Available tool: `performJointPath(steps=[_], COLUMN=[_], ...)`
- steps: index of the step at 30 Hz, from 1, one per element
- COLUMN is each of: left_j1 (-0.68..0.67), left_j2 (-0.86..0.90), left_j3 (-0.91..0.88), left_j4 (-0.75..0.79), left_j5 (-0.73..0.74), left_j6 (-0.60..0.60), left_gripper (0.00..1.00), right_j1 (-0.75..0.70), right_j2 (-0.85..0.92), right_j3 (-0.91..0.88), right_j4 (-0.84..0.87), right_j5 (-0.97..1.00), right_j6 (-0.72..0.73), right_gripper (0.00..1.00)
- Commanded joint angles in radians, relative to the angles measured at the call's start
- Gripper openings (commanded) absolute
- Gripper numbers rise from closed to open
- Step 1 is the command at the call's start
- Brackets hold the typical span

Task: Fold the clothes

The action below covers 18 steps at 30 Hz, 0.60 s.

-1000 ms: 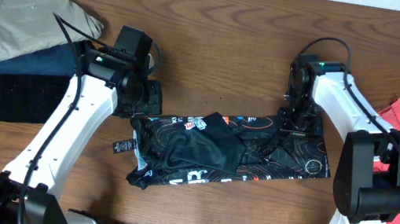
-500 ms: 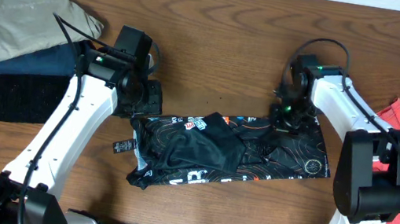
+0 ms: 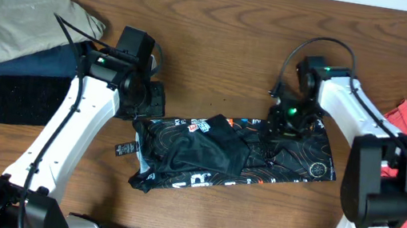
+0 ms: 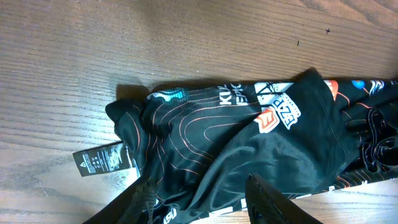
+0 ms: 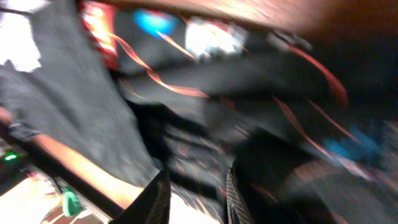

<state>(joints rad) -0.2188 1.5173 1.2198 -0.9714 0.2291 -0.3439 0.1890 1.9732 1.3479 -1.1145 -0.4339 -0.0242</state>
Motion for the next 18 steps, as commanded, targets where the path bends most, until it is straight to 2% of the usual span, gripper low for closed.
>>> performJointPath(steps=[1,3,6,10,12,16,18], left_j1=[0.005,0.005,0.005,0.005,0.005,0.005,0.005], left_j2=[-0.002,-0.002,-0.002,-0.002,-0.002,-0.002,-0.002], left_j3=[0.008,0.008,0.006,0.003,0.0,-0.008,-0.008], left_j4=[-0.003,-0.003,-0.003,-0.003,-0.003,-0.003,-0.003], left_j5=[-0.013,-0.013,-0.013,-0.013,-0.013,-0.013,-0.013], left_j6=[-0.005,-0.005,-0.005,-0.005,-0.005,-0.005,-0.005], left_gripper=[0.49,0.49,0.49,0.49,0.49,0.49,0.49], right_j1=[-0.032,-0.033,-0.032,-0.033,-0.032,-0.031,-0.031], right_j2=[-0.108,-0.15,-0.181,-0.18,-0.179,-0.179,-0.179], right_j3=[0.006,0.006,0.006,-0.023,-0.065,-0.172,-0.227], right_j4=[-0.018,-0.037,-0.082,-0.107,-0.076,0.015,0.068], right_j5=[0.204,0.28,0.348,0.401,0.4,0.4,0.386], right_j6=[0.082,0.099,0.098,0.099,0.099,0.123,0.129], right_gripper=[0.31,0.33,0.43,0.43,0.43,0.51,0.52])
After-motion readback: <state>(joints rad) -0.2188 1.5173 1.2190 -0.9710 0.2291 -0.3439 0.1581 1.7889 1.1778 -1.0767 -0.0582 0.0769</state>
